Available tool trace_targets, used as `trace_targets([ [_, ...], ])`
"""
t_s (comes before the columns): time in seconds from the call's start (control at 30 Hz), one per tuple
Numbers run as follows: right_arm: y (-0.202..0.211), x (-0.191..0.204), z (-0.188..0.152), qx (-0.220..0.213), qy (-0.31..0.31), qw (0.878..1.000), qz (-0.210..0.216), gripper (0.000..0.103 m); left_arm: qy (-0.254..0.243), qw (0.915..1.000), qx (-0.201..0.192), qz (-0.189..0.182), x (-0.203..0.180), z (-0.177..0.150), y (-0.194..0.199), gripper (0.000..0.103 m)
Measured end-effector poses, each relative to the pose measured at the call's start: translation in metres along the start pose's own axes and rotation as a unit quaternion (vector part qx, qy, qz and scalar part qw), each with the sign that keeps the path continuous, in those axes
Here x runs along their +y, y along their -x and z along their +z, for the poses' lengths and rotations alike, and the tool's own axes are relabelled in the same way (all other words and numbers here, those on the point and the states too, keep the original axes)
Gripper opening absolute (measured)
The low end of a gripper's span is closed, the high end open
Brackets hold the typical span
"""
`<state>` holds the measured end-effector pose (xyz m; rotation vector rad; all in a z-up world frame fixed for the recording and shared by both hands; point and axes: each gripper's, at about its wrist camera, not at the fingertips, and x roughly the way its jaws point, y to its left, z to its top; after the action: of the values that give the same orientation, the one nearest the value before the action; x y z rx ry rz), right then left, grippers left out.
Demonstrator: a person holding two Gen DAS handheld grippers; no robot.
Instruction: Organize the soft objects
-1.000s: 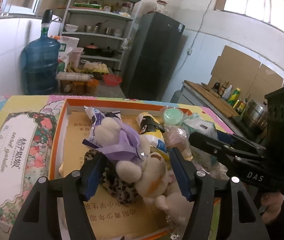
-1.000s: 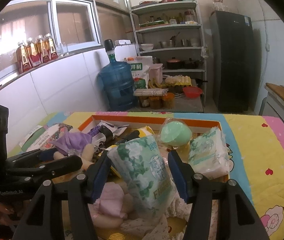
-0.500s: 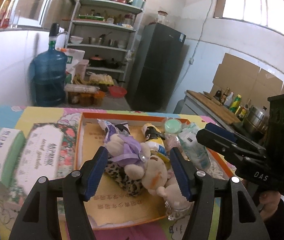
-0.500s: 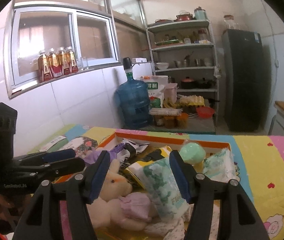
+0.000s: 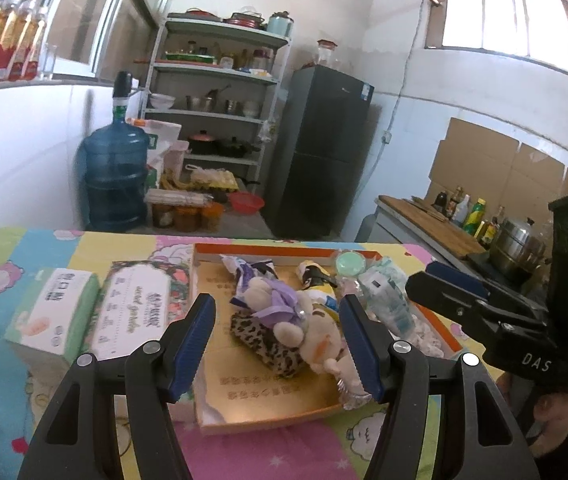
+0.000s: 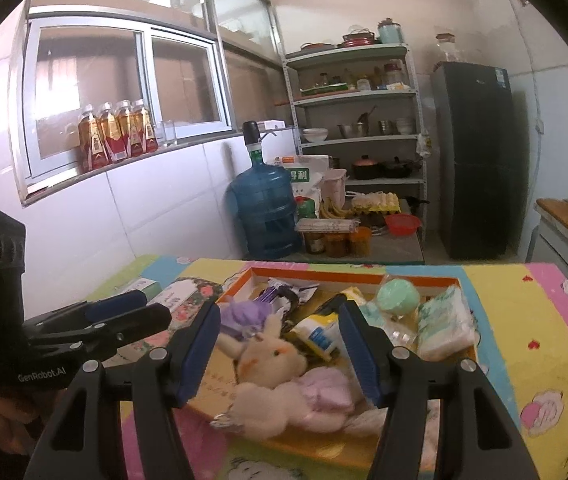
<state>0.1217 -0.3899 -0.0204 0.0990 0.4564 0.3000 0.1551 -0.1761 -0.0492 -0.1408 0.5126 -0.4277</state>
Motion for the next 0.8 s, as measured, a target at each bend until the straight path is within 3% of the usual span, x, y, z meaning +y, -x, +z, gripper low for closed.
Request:
trace_targets([
  [0.53, 0.031, 0.058, -0.027, -0.011, -0.018, 0.999, -0.050, 0.061, -0.006, 0.9971, -0.028, 0.071, 0.013, -0.023, 0.072, 0.066],
  [0.8, 0.057, 0.095, -0.042, -0.026, -0.014, 0.997, -0.071, 0.061, -0.035, 0.9951, -0.043, 0.082, 0.010, -0.040, 0.112, 0.066],
])
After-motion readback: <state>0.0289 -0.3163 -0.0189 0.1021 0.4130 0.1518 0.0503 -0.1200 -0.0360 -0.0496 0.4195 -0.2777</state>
